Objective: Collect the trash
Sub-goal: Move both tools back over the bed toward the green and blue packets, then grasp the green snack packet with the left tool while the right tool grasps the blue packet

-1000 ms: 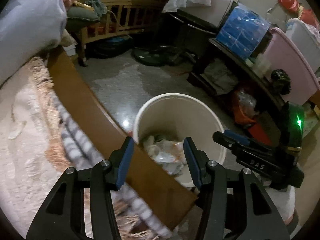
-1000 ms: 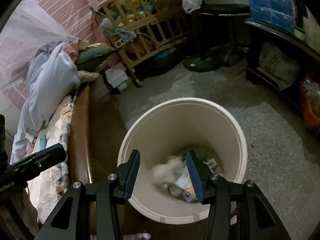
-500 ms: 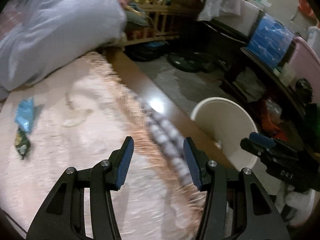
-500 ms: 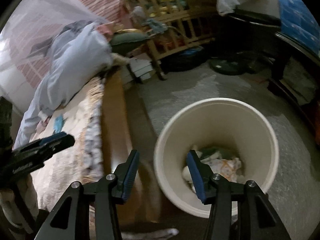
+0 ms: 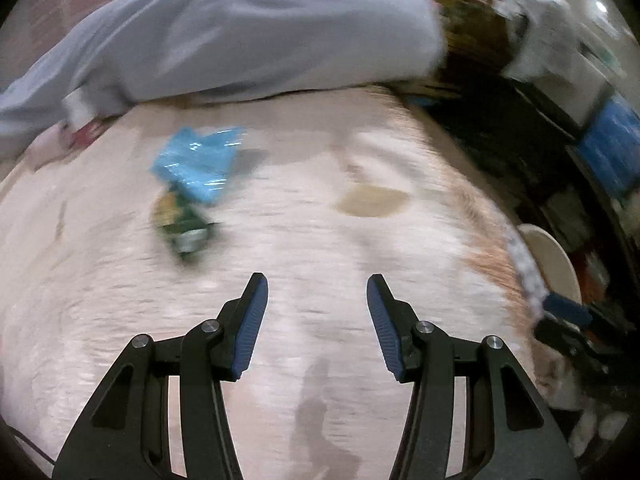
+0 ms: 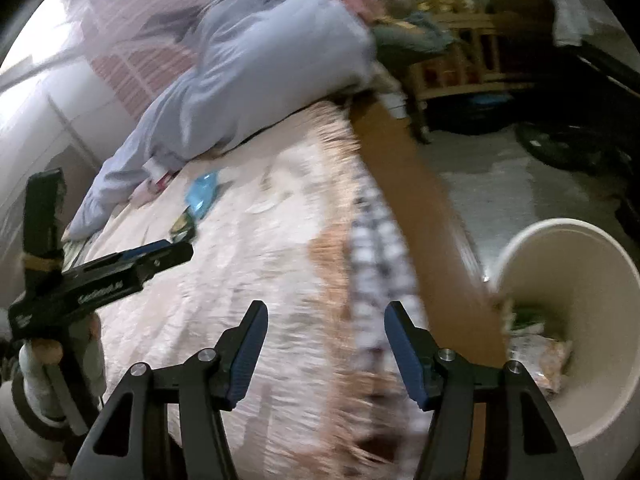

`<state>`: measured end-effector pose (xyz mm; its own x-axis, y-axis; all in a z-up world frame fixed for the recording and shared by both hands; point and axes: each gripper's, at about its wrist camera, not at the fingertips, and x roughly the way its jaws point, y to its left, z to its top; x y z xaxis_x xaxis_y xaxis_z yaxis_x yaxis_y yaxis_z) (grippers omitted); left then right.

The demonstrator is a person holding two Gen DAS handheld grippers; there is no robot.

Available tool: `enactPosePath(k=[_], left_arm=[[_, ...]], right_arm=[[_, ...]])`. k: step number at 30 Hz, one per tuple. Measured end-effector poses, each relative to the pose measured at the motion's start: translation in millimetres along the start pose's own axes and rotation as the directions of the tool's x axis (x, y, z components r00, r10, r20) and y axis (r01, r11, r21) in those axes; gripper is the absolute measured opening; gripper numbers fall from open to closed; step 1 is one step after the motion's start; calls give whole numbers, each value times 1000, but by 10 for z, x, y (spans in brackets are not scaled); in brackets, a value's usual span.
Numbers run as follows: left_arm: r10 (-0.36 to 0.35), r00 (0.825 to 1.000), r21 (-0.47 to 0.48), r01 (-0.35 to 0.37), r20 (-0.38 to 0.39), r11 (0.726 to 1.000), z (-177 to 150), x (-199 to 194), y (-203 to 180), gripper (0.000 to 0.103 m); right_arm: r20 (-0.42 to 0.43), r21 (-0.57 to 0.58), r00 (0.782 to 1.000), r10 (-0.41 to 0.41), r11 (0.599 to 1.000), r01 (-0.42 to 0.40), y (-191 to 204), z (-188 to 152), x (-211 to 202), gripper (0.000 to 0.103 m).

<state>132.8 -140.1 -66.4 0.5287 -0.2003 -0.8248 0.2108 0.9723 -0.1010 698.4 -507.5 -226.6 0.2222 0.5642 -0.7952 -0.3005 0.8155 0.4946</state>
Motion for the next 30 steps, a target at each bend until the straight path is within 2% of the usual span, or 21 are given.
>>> enactPosePath(k=[4,7,10,13,16,18,20,21,22,24,27,30], left_arm=[[48,999,-134,-47,1,990,101,124,525,50],[58,998,-241,-61,-22,969,186,327,888,50],[63,997,-320,-72,-39,945,249,531,1122,50],[39,997,-365,-59,-62,929,310,728,1251,50],[10,997,-375,-37,-74,926,342,890,1266,50],[15,998,-362,-34,-55,932,350,914,1264,49],[11,999,-338,-28,-51,941,339,903,1289,34],[14,998,-324,-32,-57,945,331,888,1308,18],[12,998,-315,-30,-60,949,324,850,1321,15],[-2,998,-309,-17,-60,951,305,781,1434,13],[11,999,-305,-27,-53,952,262,637,1617,12],[21,998,-309,-38,-57,950,203,511,1781,12]], right_arm=[[-26,-43,999,22,999,-23,243,42,195,58],[-45,-68,998,34,997,-37,399,94,350,59],[-60,-98,997,43,994,-49,535,140,474,59],[-74,-129,996,50,990,-60,631,222,612,61],[-87,-156,995,58,985,-71,699,325,748,64],[-97,-174,994,58,982,-74,751,410,858,64],[-110,-200,992,62,976,-83,819,498,960,64],[-114,-216,991,65,972,-88,865,543,1010,64],[-118,-236,991,69,967,-96,930,602,1069,64],[-121,-272,989,81,956,-111,1058,715,1167,66],[-122,-329,987,106,934,-141,1311,947,1373,77],[-135,-404,982,130,898,-174,1627,1164,1618,78]])
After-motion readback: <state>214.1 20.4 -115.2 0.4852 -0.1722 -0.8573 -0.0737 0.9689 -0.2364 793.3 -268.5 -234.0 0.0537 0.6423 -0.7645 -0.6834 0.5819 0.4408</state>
